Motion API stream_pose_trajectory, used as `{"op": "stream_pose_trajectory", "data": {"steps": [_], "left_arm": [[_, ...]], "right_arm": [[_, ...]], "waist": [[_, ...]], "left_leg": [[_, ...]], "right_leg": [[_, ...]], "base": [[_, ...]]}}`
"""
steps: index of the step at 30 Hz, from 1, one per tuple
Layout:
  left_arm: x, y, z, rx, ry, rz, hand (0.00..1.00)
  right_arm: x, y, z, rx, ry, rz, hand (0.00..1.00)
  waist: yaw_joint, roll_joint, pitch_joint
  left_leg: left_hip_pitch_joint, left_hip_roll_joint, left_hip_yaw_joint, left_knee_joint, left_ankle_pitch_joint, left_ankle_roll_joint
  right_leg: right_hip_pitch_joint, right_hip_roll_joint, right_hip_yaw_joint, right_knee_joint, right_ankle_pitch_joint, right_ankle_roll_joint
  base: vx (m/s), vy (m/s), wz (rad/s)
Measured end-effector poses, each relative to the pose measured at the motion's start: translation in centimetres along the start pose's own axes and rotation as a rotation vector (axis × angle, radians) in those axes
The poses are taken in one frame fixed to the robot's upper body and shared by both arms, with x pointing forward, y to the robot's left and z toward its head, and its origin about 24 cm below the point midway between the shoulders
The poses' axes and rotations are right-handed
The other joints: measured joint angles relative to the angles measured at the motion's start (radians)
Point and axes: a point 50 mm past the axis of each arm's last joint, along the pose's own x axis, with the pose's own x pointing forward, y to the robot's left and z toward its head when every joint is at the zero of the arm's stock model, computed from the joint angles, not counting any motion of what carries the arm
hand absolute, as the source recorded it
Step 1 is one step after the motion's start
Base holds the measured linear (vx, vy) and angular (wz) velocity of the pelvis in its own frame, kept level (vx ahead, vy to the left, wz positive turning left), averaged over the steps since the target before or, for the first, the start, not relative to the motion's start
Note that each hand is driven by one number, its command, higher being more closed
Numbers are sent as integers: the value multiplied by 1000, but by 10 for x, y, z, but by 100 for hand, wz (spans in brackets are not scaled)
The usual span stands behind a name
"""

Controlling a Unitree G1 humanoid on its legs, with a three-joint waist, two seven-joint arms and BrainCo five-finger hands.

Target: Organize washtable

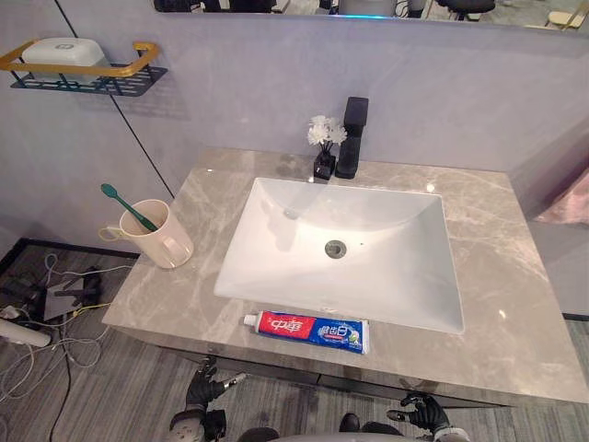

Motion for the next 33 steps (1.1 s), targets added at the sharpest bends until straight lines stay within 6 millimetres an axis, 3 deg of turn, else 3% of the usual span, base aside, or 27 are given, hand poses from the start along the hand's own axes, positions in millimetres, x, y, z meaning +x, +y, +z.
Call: {"op": "stream_pose_trajectory", "data": {"steps": [6,9,10,14,17,19,20,26,33], "left_arm": [[3,-5,2,-4,-1,-16,0],[8,-14,12,-24,-43,-31,0],[9,-13,15,-26,-53,-27,0],[5,-15,1,-33,2,-31,0],[5,-20,-4,-42,25,-44,0],[5,-20,-6,-41,38,-51,0],[8,-10,-12,-12,82,-34,0],[8,-11,-12,-11,82,-34,0],[11,-14,-10,12,87,-39,0]], "right_arm": [[5,-1,18,17,-67,-8,0],[5,-6,20,43,-80,-30,0],[5,-1,20,66,-79,-23,0],[2,2,12,88,-59,-18,0],[2,3,10,88,-48,-16,0],[3,3,5,90,-27,-15,0],[8,2,5,100,8,-17,0],[8,2,4,101,9,-18,0],[6,-8,-9,179,62,-66,0]], "waist": [[21,-21,13],[19,14,17],[23,-2,22],[20,-10,22],[19,-10,13],[19,7,11],[-5,-17,18],[-6,-16,19],[-6,-13,25]], "left_leg": [[-18,-20,-82,36,-7,3],[22,6,-98,-80,-88,8],[36,1,-81,-93,-88,4],[69,-14,-68,-118,-85,-1],[72,-19,-80,-142,-73,-19],[82,-18,-89,-161,-62,-14],[121,-22,-165,-198,-39,-10],[120,-22,-166,-201,-39,-11],[108,-32,-170,-235,-29,-8]], "right_leg": [[17,4,80,-96,76,14],[-7,46,82,-103,97,16],[-5,42,101,-103,105,15],[4,33,120,-103,115,14],[-5,34,121,-103,115,15],[-4,40,119,-103,114,13],[20,46,105,-104,106,11],[20,45,102,-104,106,11],[0,30,78,-104,102,17]], "base": [[-118,35,-35],[-165,78,-9],[-129,59,-26],[-55,51,-18],[25,40,-2],[66,26,-1],[39,12,1],[0,0,0],[5,10,4]]}}
